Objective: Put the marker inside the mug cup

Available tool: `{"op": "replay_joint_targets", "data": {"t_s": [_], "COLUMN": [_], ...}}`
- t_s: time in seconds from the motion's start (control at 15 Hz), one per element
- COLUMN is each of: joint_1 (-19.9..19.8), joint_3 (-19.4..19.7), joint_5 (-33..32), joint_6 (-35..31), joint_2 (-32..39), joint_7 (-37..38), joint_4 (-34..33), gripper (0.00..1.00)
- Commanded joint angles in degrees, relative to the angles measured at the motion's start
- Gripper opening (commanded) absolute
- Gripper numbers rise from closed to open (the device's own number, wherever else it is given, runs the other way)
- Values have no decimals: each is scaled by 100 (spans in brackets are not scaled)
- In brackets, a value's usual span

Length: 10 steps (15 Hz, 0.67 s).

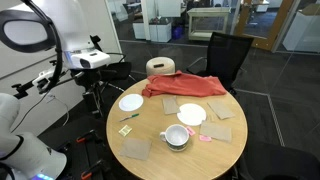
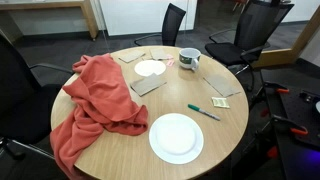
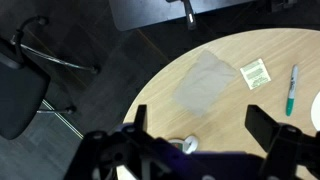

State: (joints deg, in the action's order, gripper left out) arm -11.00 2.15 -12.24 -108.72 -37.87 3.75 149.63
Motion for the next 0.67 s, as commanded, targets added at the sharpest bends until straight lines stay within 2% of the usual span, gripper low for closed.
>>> {"op": "replay_joint_targets", "data": {"t_s": [0.0, 0.6], "joint_1": [79, 179], "joint_3": [66, -44], "joint_5": [-39, -30], "joint_6": [21, -12], "joint_2": [0, 115], "joint_7": [39, 92], "joint_4": [-11, -83], "gripper": [100, 100]}}
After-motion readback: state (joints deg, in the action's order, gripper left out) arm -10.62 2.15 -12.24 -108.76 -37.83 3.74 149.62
